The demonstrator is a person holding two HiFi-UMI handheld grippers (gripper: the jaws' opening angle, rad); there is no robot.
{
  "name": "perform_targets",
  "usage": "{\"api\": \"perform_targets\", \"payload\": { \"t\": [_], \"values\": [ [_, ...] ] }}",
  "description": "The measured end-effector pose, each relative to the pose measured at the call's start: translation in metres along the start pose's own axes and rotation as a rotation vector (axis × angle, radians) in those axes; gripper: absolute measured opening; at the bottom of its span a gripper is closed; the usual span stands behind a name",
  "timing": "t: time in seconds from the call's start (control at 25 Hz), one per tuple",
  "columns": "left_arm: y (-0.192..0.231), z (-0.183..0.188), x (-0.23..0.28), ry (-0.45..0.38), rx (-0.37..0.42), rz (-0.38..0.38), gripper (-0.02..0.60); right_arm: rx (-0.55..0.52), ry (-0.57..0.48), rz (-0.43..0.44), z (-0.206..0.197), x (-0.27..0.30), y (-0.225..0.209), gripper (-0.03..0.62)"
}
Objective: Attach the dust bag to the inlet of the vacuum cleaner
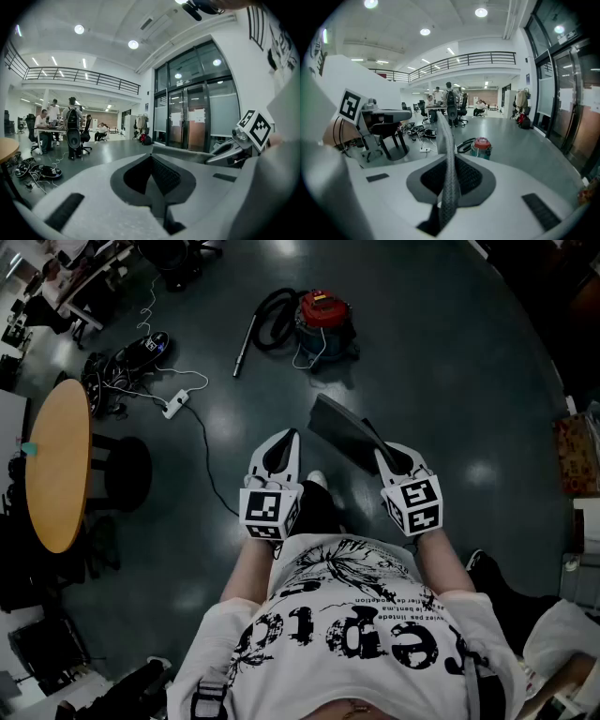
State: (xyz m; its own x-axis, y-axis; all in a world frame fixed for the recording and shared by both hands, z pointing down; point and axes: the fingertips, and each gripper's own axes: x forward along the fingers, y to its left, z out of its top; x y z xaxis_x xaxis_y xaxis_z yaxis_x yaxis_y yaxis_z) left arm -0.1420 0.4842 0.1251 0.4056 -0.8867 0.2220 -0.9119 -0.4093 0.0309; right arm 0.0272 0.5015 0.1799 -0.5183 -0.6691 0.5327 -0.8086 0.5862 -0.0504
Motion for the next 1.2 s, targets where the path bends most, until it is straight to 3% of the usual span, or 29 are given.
{"api": "perform_targets", "payload": {
  "t": [0.24,0.48,0.68,0.84,1.0,1.2],
  "values": [
    [0.041,-0.01,0.072,0.031,-0.012,-0.001,0.002,0.023,0.014,-0.019,0.016,0.06,-0.053,0.026],
    [0.104,-0.03,0.191,0.079,-0.047,-0.03,0.003,-0.036,0.05,-0.005,0.051,0.147,-0.113,0.025],
    [0.173,0.016,0.325,0.062,-0.038,-0.042,0.002,-0.024,0.1,0.038,0.104,0.227,-0.18,0.026],
    [0.215,0.049,0.421,0.026,-0.098,-0.104,0.003,0.035,0.137,0.04,0.137,0.289,-0.235,0.026],
    [0.24,0.05,0.491,0.058,-0.128,-0.123,0.002,0.047,0.181,0.036,0.162,0.345,-0.28,0.025],
    [0.251,0.035,0.54,0.146,-0.144,-0.131,0.002,0.038,0.184,0.061,0.192,0.394,-0.313,0.026]
  ]
}}
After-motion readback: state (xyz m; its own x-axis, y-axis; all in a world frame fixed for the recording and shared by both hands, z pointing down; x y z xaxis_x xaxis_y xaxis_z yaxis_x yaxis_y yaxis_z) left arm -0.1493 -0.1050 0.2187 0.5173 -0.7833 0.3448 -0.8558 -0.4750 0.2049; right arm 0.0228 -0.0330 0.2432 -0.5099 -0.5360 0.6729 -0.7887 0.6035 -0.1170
